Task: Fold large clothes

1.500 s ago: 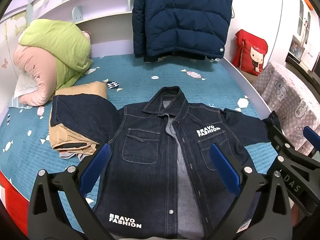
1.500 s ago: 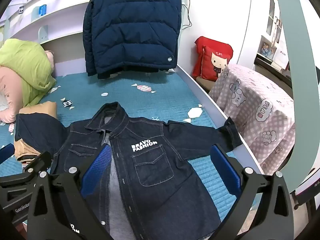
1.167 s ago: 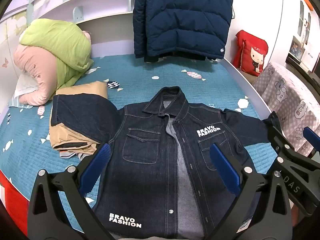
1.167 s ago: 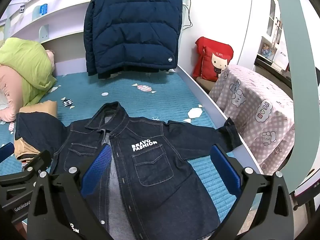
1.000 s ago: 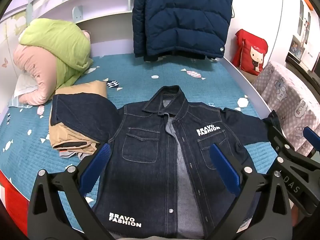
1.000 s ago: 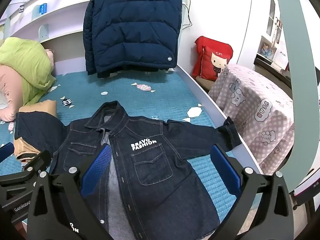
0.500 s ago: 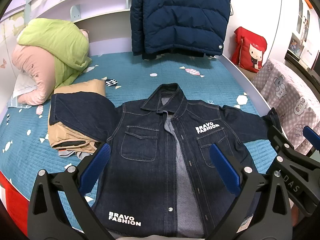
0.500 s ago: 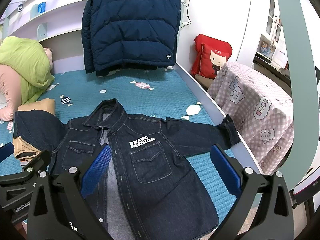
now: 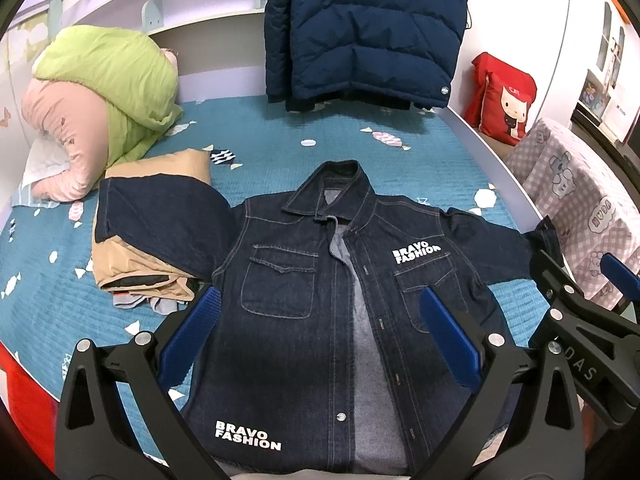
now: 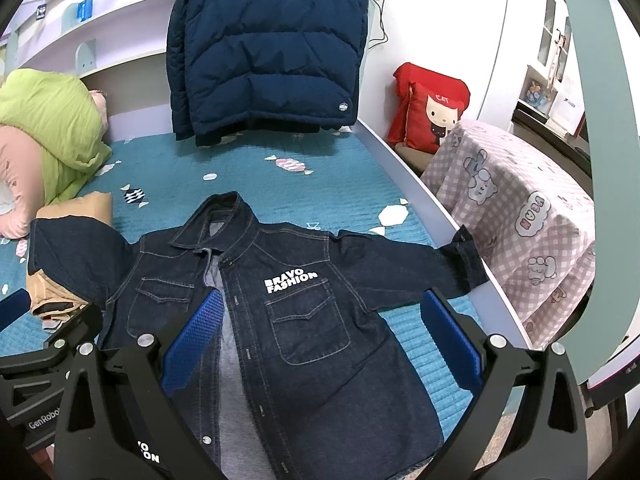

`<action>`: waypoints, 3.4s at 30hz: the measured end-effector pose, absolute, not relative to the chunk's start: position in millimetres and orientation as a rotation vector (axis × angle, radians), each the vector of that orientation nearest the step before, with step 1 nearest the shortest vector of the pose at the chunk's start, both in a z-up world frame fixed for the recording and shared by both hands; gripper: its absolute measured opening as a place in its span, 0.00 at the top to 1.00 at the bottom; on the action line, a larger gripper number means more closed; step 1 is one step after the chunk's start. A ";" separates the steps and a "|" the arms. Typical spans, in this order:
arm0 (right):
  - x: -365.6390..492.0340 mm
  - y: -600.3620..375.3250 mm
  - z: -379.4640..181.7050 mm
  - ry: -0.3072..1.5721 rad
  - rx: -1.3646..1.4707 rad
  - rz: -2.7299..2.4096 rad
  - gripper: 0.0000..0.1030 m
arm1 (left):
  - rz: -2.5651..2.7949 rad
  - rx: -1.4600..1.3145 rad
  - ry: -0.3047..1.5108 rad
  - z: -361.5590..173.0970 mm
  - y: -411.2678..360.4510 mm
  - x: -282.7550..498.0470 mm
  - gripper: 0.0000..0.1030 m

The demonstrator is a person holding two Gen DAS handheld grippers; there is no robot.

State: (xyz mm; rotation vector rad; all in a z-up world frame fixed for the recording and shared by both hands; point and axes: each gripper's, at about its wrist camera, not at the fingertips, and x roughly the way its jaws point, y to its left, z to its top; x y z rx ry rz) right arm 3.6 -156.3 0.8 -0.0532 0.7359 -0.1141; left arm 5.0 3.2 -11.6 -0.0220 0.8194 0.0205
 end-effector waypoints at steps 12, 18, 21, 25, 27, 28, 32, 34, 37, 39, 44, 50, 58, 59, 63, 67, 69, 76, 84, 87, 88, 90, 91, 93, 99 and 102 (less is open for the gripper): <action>29.0 -122.6 -7.3 0.791 -0.078 -0.067 0.07 | 0.062 -0.045 0.757 -11.8 42.0 20.7 0.04; 50.4 -94.0 -15.1 0.834 -0.072 0.007 0.07 | 0.076 -0.150 0.779 -20.5 81.6 35.5 0.04; 64.9 -73.8 -18.7 0.848 -0.078 0.064 0.07 | 0.104 -0.205 0.778 -24.6 109.1 42.5 0.04; 86.4 -46.0 -29.1 0.892 -0.078 0.152 0.07 | 0.152 -0.267 0.824 -41.0 138.8 53.7 0.04; 98.6 -29.3 -35.1 0.907 -0.085 0.201 0.08 | 0.190 -0.284 0.842 -48.7 158.4 58.8 0.04; 106.0 -20.1 -38.6 0.911 -0.083 0.237 0.08 | 0.202 -0.294 0.858 -53.0 164.1 60.6 0.04; 133.5 7.9 -55.2 0.956 -0.070 0.319 0.09 | 0.280 -0.292 0.917 -70.3 191.9 72.3 0.04; 148.2 18.8 -63.4 0.990 -0.065 0.343 0.21 | 0.322 -0.282 0.924 -74.0 207.1 75.6 0.04; 171.1 34.5 -78.3 1.047 -0.045 0.370 0.32 | 0.370 -0.286 0.938 -78.7 231.9 82.7 0.04; 185.0 43.6 -90.0 1.080 -0.028 0.399 0.40 | 0.393 -0.290 0.943 -81.0 247.8 87.8 0.04; 220.5 74.3 -130.6 1.181 -0.051 0.447 0.56 | 0.437 -0.340 0.947 -88.8 288.1 96.8 0.04; 253.9 103.6 -186.3 1.296 -0.053 0.503 0.78 | 0.473 -0.483 0.941 -102.8 352.1 108.1 0.04; 271.1 125.1 -255.2 1.392 -0.057 0.473 0.81 | 0.407 -0.649 0.936 -119.0 407.4 121.6 0.04; 272.4 127.4 -258.0 1.384 -0.075 0.474 0.81 | 0.390 -0.672 0.934 -121.4 411.4 123.8 0.04; 275.1 123.0 -257.9 1.403 -0.041 0.464 0.80 | 0.326 -0.777 0.945 -140.0 428.0 139.4 0.04; 279.4 117.7 -259.1 1.417 -0.014 0.475 0.80 | 0.251 -0.878 0.936 -162.6 435.9 155.0 0.37; 280.5 117.1 -261.7 1.417 -0.008 0.479 0.80 | 0.269 -0.930 0.955 -177.5 442.0 158.6 0.43; 289.6 105.7 -265.2 1.414 -0.007 0.480 0.81 | 0.305 -0.982 0.889 -187.2 452.0 152.2 0.81; 284.0 106.7 -262.7 1.409 0.008 0.484 0.81 | 0.332 -0.948 0.904 -162.9 454.5 132.9 0.57; 284.8 105.5 -261.9 1.409 0.009 0.482 0.81 | 0.345 -1.037 0.932 -175.7 463.9 119.3 0.40; 285.5 105.4 -261.4 1.410 0.006 0.481 0.81 | 0.332 -1.053 0.943 -181.2 465.4 119.2 0.40; 285.1 106.6 -261.1 1.409 0.004 0.479 0.81 | 0.326 -1.084 0.979 -195.4 467.6 120.3 0.40; 284.5 107.1 -261.5 1.408 0.001 0.479 0.81 | 0.315 -1.127 0.977 -205.7 469.1 121.2 0.40; 283.3 108.3 -262.0 1.405 -0.002 0.481 0.81 | 0.263 -1.180 0.920 -216.0 471.4 123.8 0.40; 279.2 110.3 -264.0 1.397 -0.008 0.483 0.81 | 0.291 -1.195 0.768 -209.2 481.0 118.0 0.86; 276.6 112.4 -264.5 1.394 -0.012 0.479 0.81 | 0.297 -1.131 0.747 -192.8 477.3 120.3 0.89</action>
